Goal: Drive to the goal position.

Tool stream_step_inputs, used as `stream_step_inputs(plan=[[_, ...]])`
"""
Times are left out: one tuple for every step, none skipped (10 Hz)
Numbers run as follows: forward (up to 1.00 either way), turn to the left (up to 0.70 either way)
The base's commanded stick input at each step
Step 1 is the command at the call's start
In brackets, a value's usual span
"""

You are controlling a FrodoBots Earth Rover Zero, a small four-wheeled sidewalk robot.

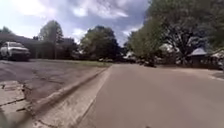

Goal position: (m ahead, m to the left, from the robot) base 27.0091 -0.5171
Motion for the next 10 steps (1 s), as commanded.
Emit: stream_step_inputs(plan=[[1.0, -0.14], [1.0, 0.0], [1.0, 0.0], [1.0, 0.0], [1.0, 0.0], [1.0, 0.0], [1.0, 0.0], [1.0, 0.0], [1.0, 0.0], [1.0, 0.0]])
